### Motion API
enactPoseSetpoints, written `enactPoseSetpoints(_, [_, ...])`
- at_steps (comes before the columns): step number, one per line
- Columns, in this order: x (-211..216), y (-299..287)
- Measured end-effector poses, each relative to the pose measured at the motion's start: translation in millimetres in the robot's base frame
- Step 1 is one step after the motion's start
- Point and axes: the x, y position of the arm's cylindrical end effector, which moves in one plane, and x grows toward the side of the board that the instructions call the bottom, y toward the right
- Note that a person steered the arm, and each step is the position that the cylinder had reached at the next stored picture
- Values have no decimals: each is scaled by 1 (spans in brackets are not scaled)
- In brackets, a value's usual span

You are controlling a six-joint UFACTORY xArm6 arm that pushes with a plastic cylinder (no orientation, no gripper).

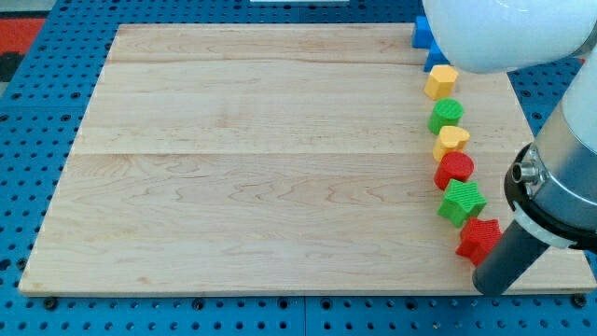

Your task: Move the blue cube to the top left corner

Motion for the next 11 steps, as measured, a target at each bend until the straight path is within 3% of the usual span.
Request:
enactPoseSetpoints(1, [-3,21])
enactPoseSetpoints(2, [-22,94])
enactPoseSetpoints(3, [-62,134])
enactPoseSetpoints(7, [-404,125])
enactPoseSetpoints(8, [-427,66])
enactPoseSetpoints(10, [-407,-71])
enactPoseSetpoints(11, [-397,-112])
